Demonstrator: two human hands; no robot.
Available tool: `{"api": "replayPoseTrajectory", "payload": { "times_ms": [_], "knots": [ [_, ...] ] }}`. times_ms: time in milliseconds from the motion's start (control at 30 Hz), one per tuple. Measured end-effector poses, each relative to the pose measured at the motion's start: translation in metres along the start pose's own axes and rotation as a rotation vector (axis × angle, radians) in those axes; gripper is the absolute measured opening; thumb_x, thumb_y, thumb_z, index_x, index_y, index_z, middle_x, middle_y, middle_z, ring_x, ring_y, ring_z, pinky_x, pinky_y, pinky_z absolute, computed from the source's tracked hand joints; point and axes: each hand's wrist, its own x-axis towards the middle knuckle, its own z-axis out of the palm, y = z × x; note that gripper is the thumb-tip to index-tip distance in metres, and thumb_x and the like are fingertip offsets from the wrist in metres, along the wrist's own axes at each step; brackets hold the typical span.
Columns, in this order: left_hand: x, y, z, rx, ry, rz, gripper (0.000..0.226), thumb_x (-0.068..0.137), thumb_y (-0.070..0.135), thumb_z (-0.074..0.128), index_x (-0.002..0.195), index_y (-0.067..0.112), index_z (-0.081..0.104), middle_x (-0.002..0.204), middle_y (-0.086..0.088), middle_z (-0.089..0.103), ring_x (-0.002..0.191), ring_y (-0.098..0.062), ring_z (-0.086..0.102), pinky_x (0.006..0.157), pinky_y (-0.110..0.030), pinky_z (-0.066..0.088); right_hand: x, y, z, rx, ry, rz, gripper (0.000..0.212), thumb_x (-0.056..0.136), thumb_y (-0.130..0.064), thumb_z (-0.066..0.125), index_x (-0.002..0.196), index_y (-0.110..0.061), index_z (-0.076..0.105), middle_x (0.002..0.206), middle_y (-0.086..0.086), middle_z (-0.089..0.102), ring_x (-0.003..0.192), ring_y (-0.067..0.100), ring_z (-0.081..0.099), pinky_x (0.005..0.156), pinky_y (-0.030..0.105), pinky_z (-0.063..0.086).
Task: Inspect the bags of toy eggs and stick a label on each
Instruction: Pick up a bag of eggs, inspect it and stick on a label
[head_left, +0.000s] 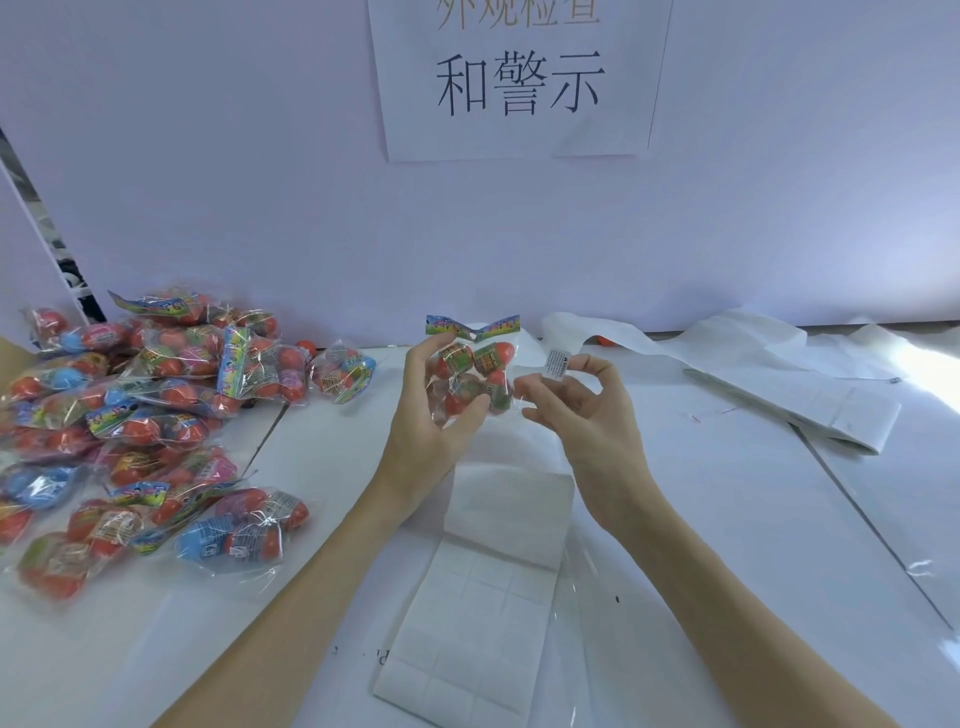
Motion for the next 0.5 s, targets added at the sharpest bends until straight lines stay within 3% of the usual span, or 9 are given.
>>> {"api": "replayPoseTrajectory", "payload": {
  "times_ms": [167,333,433,500],
  "knots": [
    [0.0005,-0.0004,-0.0013,0.121,-0.027,0.117,0.051,0.087,0.014,0.084,0.130,0.030,0.063,0.135,0.000,0.055,0.128,-0.024,0.060,0.102,-0.036,0.056,-0.0008,0.0000,-0.0023,0.198,0.012,0.012,0.042,0.096,0.002,0.068,0.126,-0.014,0.043,0.117,0.019,0.072,0.106,0.032,0.076,0.100,0.035,0.057],
    [-0.0009,-0.0005,-0.0006,0.143,-0.082,0.107,0.075,0.070,0.046,0.095,0.128,0.036,0.048,0.128,0.008,0.063,0.112,-0.026,0.068,0.089,-0.029,0.056,-0.0005,-0.0051,-0.0025,0.442,-0.038,0.117,0.034,0.101,-0.003,0.063,0.129,-0.010,0.044,0.110,0.023,0.071,0.102,0.033,0.076,0.087,0.032,0.062],
    [-0.0004,-0.0017,0.0037,0.087,-0.034,0.054,0.053,0.078,0.046,0.085,0.112,0.044,0.044,0.110,0.016,0.068,0.096,-0.011,0.068,0.081,-0.022,0.051,0.0004,-0.0093,-0.0040,0.498,-0.081,0.161,0.017,0.104,-0.017,0.060,0.116,-0.008,0.052,0.105,0.020,0.071,0.102,0.035,0.076,0.087,0.035,0.063],
    [0.0009,-0.0011,0.0046,0.089,0.004,0.036,0.036,0.089,0.046,0.074,0.110,0.052,0.046,0.102,0.023,0.066,0.094,-0.010,0.065,0.085,-0.028,0.052,0.0015,-0.0084,-0.0061,0.462,-0.075,0.181,0.016,0.104,-0.020,0.061,0.110,-0.006,0.057,0.104,0.014,0.074,0.100,0.032,0.077,0.087,0.036,0.063]
  ]
}}
